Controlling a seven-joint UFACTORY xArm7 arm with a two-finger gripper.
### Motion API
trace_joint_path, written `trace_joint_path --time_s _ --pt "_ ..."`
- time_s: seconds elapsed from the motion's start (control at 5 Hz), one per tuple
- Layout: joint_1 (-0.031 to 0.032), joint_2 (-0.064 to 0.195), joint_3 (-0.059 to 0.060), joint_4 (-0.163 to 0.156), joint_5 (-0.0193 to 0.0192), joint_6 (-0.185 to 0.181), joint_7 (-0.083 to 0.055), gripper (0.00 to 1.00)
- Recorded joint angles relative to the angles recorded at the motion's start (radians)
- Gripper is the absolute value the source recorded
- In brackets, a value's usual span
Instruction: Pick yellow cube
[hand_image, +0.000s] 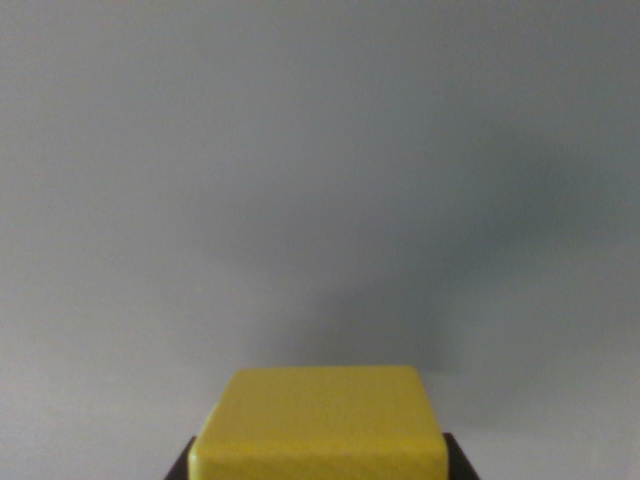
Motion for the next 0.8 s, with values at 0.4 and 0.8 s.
trace_joint_path --time_s 0.4,0.8 --pt "0.0004 -0.012 -0.001 0.021 -0.0016 0.033 0.001 1.00" --pt "0.0009 -0.025 -0.001 0.044 -0.0034 0.069 0.002 1.00"
